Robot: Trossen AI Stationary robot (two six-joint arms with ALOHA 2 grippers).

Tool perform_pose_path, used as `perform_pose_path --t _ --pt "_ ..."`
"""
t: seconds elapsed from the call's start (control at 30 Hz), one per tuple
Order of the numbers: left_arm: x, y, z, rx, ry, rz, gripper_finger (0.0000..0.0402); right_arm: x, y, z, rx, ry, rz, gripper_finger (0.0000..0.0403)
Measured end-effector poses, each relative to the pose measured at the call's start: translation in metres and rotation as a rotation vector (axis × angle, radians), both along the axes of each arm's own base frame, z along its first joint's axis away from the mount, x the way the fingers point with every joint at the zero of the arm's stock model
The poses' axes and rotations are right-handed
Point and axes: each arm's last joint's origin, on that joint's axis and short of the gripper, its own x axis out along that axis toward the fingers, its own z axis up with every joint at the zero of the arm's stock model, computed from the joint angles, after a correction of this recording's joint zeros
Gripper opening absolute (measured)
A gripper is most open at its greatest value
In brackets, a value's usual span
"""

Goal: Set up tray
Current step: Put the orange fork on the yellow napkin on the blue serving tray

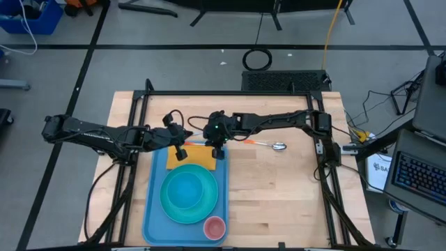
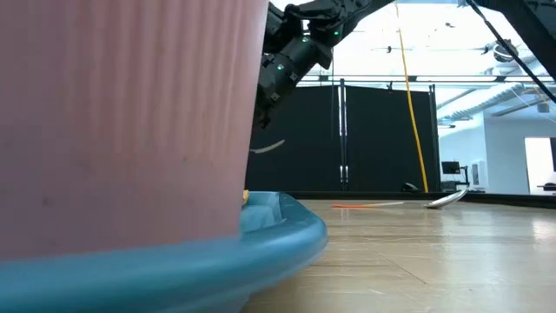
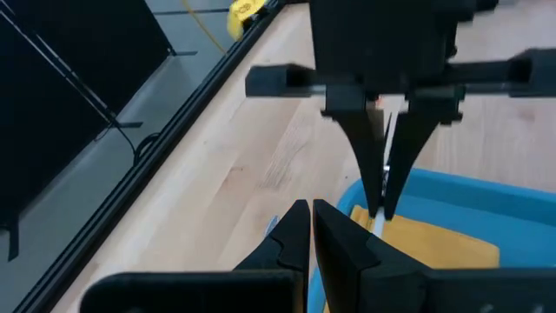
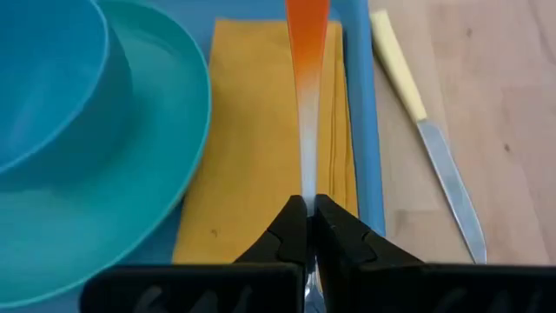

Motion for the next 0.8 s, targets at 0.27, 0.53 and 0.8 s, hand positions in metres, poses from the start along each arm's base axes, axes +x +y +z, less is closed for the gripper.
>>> perform_pose_path --t 0.27,0.53,0.8 --pt "0.000 -0.001 0.000 0.002 0.007 -0.005 0.0021 0.022 -0.003 -0.019 0.003 0.071 0.012 0.0000" --pt "-0.003 -0.004 0.005 0.013 -0.022 -0.025 0.0021 0.035 -0.005 -0.026 0.039 0.070 0.045 0.0000" --pt "-0.015 -0.010 0.019 0.012 -0.105 -0.060 0.0021 0.039 -0.005 -0.022 0.044 0.019 0.032 0.0000"
